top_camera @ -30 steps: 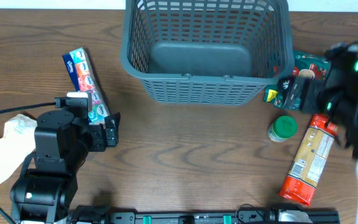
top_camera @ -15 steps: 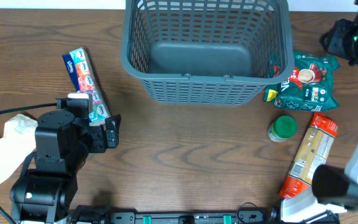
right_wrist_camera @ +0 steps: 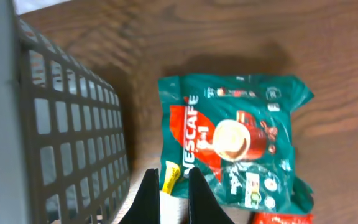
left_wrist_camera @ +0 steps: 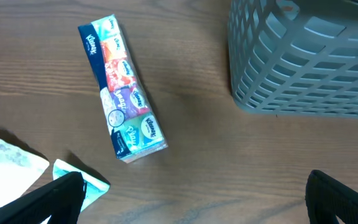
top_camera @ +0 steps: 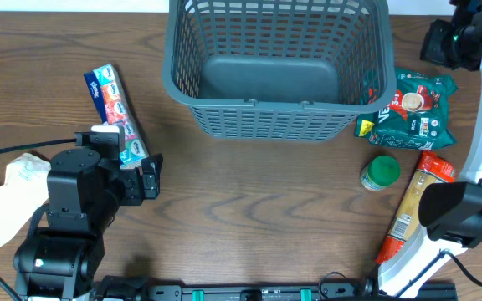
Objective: Pack container
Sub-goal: 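Move the right gripper up and over to the green Nescafé pouch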
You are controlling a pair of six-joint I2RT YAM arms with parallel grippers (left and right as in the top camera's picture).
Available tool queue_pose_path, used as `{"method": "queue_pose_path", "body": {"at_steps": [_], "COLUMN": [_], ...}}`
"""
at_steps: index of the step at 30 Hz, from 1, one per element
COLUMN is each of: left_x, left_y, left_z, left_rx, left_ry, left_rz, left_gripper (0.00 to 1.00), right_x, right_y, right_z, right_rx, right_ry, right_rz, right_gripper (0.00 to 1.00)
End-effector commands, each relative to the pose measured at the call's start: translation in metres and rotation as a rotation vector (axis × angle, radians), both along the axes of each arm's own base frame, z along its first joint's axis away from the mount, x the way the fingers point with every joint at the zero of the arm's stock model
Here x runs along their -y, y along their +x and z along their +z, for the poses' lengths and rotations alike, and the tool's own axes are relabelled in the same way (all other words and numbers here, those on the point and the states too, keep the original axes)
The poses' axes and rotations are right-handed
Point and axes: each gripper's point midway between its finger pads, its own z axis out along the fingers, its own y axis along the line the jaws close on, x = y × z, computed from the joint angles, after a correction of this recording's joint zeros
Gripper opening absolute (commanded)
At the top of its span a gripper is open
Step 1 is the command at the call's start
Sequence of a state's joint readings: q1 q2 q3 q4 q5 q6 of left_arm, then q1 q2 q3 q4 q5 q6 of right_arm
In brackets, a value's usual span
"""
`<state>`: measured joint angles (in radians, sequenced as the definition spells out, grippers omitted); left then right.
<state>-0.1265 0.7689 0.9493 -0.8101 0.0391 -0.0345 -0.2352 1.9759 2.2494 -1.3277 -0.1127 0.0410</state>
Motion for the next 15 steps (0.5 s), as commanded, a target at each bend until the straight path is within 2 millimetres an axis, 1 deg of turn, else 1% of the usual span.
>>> {"method": "queue_pose_path", "body": {"at_steps": [1, 7, 9, 13, 15], "left_x": [0.002, 0.002, 0.001, 0.001, 0.001], "left_y": [0.000, -0.001, -0.001, -0.002, -0.002], "left_z": [0.008, 0.007, 0.006, 0.005, 0.005], "left_rx": [0.014, 0.010, 0.004, 0.000, 0.000], "left_ry": [-0.017, -0.017, -0.016, -0.015, -0.015], "left_rz": [0.004, 0.004, 0.004, 0.004, 0.004], "left_gripper": [0.99, 0.99, 0.99, 0.99, 0.99], "right_x": [-0.019, -0.031, -0.039, -0.042, -0.049], "right_y": [0.010, 0.014, 0.015, 0.015, 0.015], "right_z": [-0.001, -0.009, -0.009, -0.008, -0.007], "right_rx": [0.027, 0.022, 0.029, 0.036, 0.047], "right_ry": [0.013, 0.038, 0.057, 0.070, 0.088], "right_rz": [0.140, 0.225, 0.272, 0.281, 0.329], "right_gripper": [0.01, 0.01, 0.01, 0.01, 0.01]}}
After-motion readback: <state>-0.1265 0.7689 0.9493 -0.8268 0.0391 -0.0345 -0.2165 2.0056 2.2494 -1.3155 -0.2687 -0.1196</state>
